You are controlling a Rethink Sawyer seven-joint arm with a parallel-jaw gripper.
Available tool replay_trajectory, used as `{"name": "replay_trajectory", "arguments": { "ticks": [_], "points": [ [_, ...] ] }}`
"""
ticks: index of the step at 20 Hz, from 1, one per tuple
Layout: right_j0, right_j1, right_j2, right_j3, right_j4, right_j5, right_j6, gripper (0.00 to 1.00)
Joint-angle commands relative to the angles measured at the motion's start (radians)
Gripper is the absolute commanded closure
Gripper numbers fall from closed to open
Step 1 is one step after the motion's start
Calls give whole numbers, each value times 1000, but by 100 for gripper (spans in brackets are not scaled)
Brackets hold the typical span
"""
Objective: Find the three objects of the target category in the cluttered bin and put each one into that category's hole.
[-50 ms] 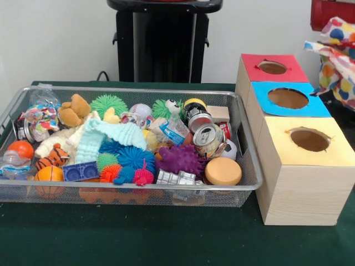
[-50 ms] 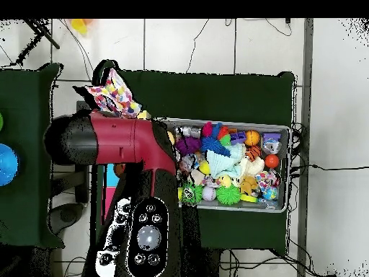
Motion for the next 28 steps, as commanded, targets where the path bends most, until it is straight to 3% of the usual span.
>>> {"name": "replay_trajectory", "arguments": {
  "ticks": [1,6,28],
  "points": [
    [-14,-2,15,130,25,105,176,100],
    [-18,-9,-9,146,-5,109,145,100],
    [-50,-26,18,247,-20,28,74,100]
  ]
}}
